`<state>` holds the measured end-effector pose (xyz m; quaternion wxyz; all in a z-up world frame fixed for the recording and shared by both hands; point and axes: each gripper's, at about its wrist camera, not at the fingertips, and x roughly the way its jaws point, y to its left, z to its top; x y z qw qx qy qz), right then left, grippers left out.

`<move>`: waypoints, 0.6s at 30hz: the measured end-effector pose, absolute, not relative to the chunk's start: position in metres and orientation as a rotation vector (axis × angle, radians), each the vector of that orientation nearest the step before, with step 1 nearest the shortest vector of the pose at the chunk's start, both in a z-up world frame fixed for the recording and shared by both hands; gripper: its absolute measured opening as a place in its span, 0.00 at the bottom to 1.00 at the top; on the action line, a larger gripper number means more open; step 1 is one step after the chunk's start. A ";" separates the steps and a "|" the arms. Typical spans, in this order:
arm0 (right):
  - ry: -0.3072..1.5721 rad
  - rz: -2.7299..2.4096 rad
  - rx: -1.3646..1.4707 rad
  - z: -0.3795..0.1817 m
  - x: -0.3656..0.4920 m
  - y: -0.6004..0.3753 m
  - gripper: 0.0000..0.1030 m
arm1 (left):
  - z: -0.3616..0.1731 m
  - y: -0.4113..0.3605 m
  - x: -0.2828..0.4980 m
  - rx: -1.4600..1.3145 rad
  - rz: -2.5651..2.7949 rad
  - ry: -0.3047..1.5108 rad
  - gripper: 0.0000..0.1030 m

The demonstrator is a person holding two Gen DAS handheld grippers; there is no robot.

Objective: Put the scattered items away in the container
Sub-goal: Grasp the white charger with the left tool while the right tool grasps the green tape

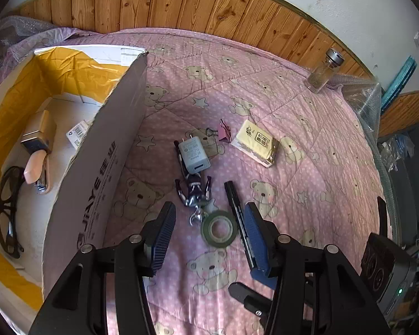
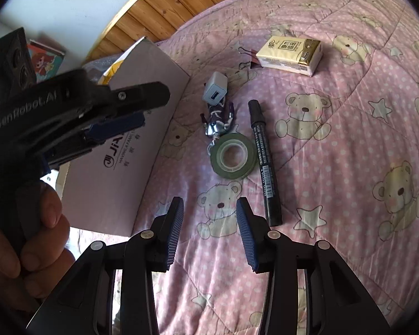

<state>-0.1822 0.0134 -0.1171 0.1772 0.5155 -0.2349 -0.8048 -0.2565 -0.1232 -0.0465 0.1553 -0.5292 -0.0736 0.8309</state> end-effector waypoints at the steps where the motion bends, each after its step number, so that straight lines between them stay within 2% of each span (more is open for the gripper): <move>1: -0.668 -2.273 1.472 -0.122 -0.187 0.014 0.42 | -0.051 -0.121 -0.264 -1.526 2.382 -0.213 0.51; 6: -0.666 -2.288 1.486 -0.136 -0.206 0.017 0.39 | -0.079 -0.115 -0.298 -1.595 2.383 -0.234 0.52; 12: -0.551 -2.355 1.465 -0.134 -0.229 0.013 0.37 | -0.110 -0.111 -0.325 -1.674 2.369 -0.258 0.52; 14: -0.468 -2.379 1.466 -0.134 -0.235 0.008 0.30 | -0.119 -0.111 -0.330 -1.683 2.370 -0.258 0.52; 15: -0.404 -2.395 1.468 -0.134 -0.237 0.004 0.21 | -0.122 -0.111 -0.332 -1.688 2.365 -0.260 0.52; 18: -0.218 -2.430 1.444 -0.133 -0.236 -0.008 0.16 | -0.125 -0.110 -0.333 -1.661 2.378 -0.245 0.50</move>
